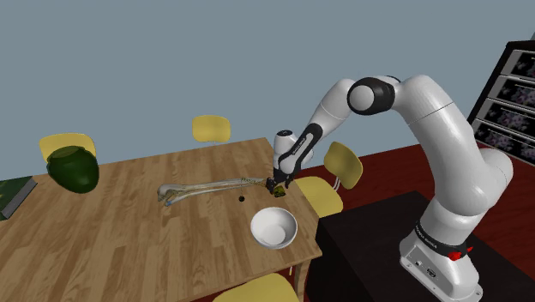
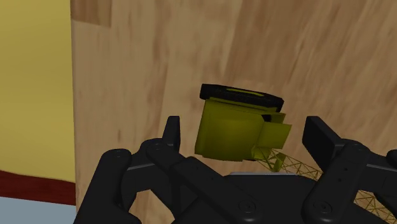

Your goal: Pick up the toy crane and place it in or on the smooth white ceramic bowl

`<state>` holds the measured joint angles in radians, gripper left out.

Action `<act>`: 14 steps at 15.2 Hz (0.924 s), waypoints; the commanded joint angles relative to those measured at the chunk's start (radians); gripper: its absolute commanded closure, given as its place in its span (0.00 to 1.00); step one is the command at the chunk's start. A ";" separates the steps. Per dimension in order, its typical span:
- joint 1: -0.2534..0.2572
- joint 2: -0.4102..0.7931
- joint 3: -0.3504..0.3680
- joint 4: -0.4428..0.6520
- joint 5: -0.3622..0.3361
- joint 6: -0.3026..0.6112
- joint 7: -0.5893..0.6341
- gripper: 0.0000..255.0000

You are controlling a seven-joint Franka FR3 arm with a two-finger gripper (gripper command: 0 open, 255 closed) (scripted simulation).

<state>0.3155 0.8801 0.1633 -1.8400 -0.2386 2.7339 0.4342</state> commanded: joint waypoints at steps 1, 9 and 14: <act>0.004 0.018 -0.003 0.013 -0.002 0.005 0.002 0.00; 0.004 0.018 -0.003 0.013 -0.001 0.005 0.002 1.00; 0.004 0.018 -0.003 0.013 -0.001 0.005 0.002 1.00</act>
<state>0.3198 0.8977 0.1601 -1.8272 -0.2401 2.7392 0.4359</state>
